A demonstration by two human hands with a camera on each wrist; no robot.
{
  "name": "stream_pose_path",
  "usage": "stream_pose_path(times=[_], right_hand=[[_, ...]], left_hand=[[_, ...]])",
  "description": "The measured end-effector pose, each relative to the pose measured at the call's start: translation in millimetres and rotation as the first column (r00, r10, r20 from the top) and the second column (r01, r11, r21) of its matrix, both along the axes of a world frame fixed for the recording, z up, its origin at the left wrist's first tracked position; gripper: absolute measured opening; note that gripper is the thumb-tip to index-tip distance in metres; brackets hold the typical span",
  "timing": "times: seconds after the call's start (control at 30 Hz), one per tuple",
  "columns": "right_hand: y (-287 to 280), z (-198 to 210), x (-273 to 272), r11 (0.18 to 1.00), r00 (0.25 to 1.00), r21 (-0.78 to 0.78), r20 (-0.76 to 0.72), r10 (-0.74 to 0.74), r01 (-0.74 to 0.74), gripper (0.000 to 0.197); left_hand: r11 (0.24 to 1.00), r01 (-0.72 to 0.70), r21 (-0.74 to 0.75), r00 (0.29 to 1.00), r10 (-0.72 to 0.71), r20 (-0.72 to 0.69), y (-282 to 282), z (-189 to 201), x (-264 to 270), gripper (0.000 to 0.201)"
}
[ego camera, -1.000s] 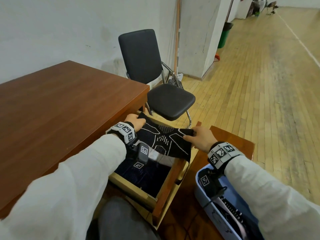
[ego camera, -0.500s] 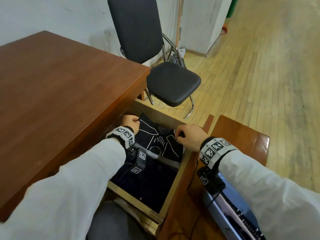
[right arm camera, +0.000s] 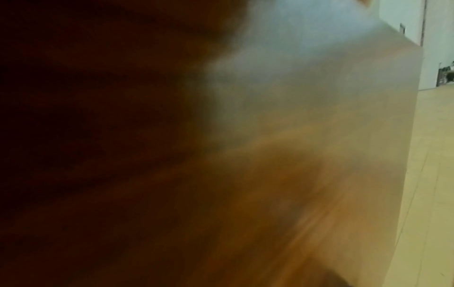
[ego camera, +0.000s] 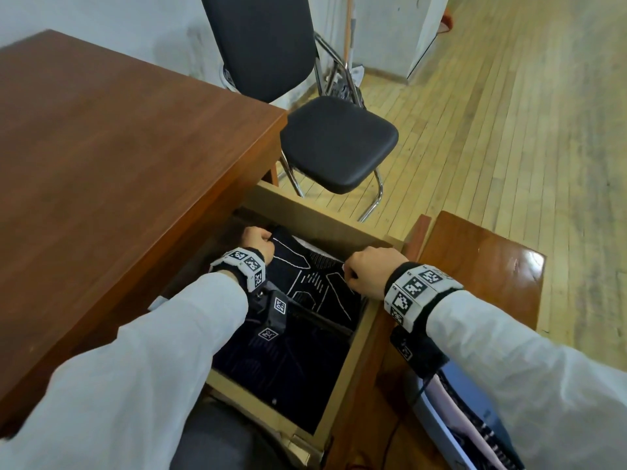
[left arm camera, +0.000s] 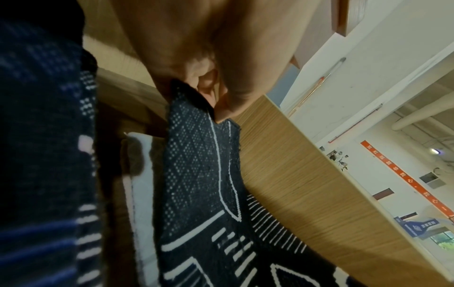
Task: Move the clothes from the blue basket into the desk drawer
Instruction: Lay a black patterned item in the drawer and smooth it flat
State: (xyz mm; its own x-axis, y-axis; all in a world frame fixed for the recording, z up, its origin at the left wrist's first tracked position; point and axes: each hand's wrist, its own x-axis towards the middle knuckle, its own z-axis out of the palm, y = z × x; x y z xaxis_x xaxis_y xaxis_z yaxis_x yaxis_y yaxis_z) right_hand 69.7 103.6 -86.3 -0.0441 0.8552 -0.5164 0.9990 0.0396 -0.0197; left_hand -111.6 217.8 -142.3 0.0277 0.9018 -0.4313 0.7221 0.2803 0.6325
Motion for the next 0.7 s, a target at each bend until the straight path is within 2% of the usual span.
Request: stream_pose_path(times=[0.2, 0.3, 0.4, 0.47, 0.57, 0.7], right_hand=[[2.9, -11.1, 1.2, 0.997, 0.994, -0.048, 0.093, 0.064, -0.06, 0.027], [3.1, -16.7, 1.7, 0.995, 0.981, -0.039, 0.169, 0.098, -0.093, 0.031], [2.9, -15.2, 0.6, 0.997, 0.985, -0.016, 0.154, 0.08, -0.079, 0.029], [1.6, -9.1, 0.0, 0.998, 0.996, 0.024, 0.068, 0.05, -0.052, 0.027], [-5.3, 5.5, 1.1, 0.987, 0.99, 0.156, -0.135, -0.029, 0.05, 0.028], [-27.5, 31.4, 0.9, 0.933, 0.906, 0.252, -0.398, -0.143, 0.258, 0.024]], left_hand=[[1.0, 0.012, -0.009, 1.0, -0.012, -0.023, -1.8, -4.1, -2.6, 0.041], [0.997, 0.063, 0.038, 0.997, -0.061, -0.045, -5.3, -1.8, -3.5, 0.045], [0.993, 0.057, 0.104, 0.997, -0.052, -0.05, -7.2, 6.2, -5.3, 0.042], [0.992, 0.056, 0.112, 0.998, -0.051, -0.044, -9.2, 12.1, -7.9, 0.039], [0.992, 0.049, 0.118, 0.998, -0.045, -0.036, -18.2, 27.1, -15.0, 0.035], [0.982, 0.073, 0.172, 0.997, -0.071, -0.017, -41.7, 58.6, -16.5, 0.031]])
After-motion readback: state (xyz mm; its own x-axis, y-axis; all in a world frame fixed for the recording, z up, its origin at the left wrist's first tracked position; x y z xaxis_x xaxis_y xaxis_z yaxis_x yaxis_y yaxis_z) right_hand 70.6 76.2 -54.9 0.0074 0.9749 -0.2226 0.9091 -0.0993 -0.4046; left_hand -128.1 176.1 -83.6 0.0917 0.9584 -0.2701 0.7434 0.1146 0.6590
